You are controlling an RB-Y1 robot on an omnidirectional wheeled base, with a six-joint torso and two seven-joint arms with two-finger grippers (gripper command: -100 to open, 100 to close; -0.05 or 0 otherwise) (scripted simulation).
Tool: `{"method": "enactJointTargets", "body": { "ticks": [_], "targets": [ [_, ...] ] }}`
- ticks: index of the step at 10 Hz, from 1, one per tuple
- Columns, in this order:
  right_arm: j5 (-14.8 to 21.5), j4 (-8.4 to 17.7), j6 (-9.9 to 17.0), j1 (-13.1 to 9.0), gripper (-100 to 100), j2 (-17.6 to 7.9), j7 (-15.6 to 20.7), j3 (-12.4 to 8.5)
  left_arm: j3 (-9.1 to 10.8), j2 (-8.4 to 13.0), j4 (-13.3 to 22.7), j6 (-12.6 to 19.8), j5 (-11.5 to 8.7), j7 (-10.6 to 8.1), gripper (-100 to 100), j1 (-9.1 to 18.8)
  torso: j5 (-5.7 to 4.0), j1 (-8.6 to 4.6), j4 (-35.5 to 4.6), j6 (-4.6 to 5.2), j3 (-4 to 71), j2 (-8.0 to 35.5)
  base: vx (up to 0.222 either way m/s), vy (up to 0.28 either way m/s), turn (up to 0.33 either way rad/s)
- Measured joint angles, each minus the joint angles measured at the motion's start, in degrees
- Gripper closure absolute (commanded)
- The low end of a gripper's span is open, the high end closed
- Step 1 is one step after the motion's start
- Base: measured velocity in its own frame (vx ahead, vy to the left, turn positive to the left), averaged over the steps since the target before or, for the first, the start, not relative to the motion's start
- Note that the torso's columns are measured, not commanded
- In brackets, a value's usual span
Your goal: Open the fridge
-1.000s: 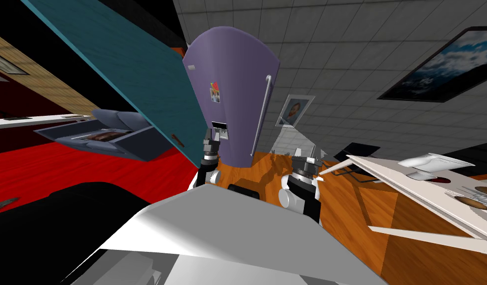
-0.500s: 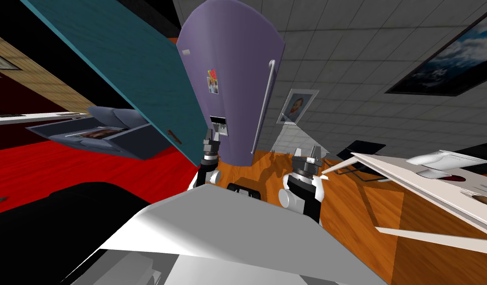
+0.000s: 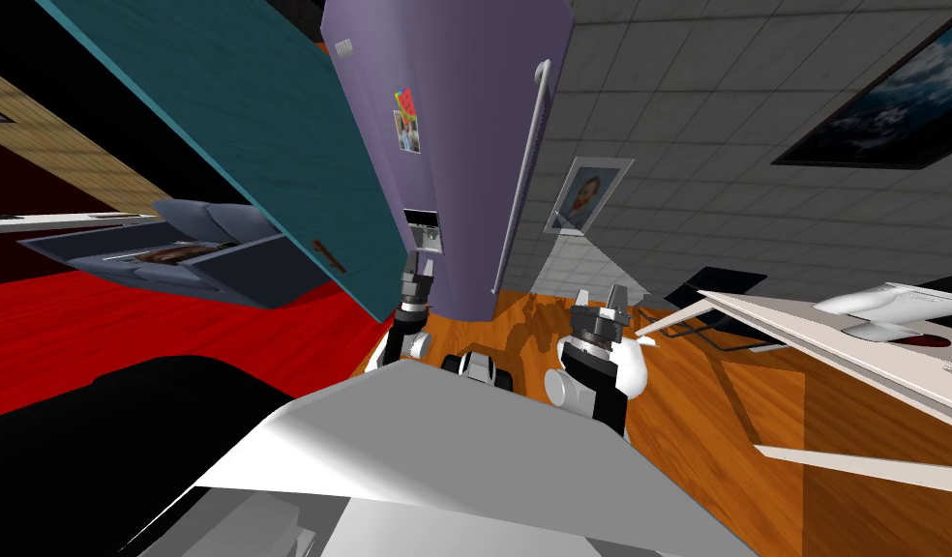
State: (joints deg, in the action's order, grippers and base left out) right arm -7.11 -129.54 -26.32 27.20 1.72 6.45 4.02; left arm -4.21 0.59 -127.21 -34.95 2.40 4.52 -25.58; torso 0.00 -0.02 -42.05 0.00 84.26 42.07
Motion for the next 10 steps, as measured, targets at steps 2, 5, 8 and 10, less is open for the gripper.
{"method": "enactJointTargets", "body": {
  "ticks": [2, 5, 8, 10],
  "targets": [
    [0.0, 0.0, 0.0, 0.0, 0, 0.0, 0.0, 0.0, 0.07, 2.75, 0.63, 1.21, -0.13, -0.22, -100, 1.51, 0.0, 0.01, -0.21, 0.0, 0.3, 0.19, 0.008, -0.016, -0.031],
    [0.0, 0.0, 0.0, 0.0, 0, 0.0, 0.0, 0.0, -1.17, 7.01, 3.19, 4.91, -0.07, -0.55, -100, 5.62, -0.01, -0.03, -0.22, 0.0, 0.33, 0.18, 0.018, -0.029, -0.036],
    [0.0, 0.0, 0.0, 0.0, 0, 0.0, 0.0, 0.0, -1.95, 9.03, 5.16, 8.54, -0.25, -1.14, -100, 9.67, 0.0, 0.01, -0.24, 0.0, 0.3, 0.22, 0.016, -0.027, -0.04],
    [0.0, 0.0, 0.0, 0.0, 0, 0.0, 0.0, 0.0, -2.6, 9.61, 6.53, 11.08, -0.26, -1.38, -100, 12.6, 0.0, 0.01, -0.24, 0.0, 0.31, 0.21, 0.016, -0.027, -0.027]
  ]
}}
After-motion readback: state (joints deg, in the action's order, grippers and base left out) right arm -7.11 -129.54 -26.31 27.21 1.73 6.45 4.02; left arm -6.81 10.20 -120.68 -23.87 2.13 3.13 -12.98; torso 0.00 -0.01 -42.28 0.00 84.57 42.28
